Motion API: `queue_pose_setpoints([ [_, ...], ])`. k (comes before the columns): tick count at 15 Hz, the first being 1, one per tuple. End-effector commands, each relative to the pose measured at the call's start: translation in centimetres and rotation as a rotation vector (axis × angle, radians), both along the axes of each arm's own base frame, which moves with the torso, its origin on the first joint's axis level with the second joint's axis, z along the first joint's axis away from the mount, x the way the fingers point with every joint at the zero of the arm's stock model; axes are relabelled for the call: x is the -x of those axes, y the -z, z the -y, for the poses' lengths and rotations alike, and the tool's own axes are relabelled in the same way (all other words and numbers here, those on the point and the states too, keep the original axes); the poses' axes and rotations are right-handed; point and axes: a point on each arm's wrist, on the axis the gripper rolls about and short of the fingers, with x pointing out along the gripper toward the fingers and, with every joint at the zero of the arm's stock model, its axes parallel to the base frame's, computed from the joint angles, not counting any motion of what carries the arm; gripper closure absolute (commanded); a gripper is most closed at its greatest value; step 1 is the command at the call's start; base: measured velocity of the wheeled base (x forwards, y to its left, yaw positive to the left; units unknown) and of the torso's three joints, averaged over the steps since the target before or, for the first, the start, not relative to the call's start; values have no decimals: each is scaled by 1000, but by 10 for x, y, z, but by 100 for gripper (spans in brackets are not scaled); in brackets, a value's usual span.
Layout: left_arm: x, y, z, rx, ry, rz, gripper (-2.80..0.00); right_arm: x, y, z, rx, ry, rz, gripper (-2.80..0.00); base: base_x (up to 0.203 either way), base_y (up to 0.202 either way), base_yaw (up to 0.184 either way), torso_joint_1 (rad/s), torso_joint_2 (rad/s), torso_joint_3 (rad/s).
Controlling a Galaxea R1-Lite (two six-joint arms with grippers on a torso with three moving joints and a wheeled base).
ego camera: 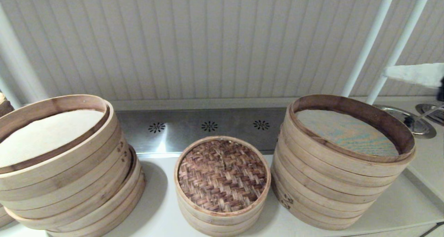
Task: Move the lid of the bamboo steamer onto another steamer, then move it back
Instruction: Pick up the steamer
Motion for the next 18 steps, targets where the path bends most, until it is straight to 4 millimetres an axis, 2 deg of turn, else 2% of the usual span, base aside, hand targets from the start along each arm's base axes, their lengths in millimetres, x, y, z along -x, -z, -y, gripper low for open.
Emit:
queue_pose_setpoints([
  [1,0,0,0,1,-1,1,0,-46,19,-37,56,-62,-116,0,0,0,0,0,0,0],
  [5,0,0,0,1,-1,1,0,-75,59,-81,128,-163,-251,0,0,0,0,0,0,0],
  [7,0,0,0,1,-1,1,0,-92,78,-98,122,-190,-235,0,0,0,0,0,0,0],
  [11,0,0,0,1,-1,1,0,-107,119,-128,176,-261,-309,0,0,0,0,0,0,0],
  [12,0,0,0,1,-1,1,0,-108,130,-135,196,-274,-338,-280,0,0,0,0,0,0],
  [15,0,0,0,1,-1,2,0,-105,145,-147,213,-307,-363,-280,0,0,0,0,0,0],
  [18,0,0,0,1,-1,1,0,-108,160,-164,183,-335,-313,-280,0,0,0,0,0,0],
])
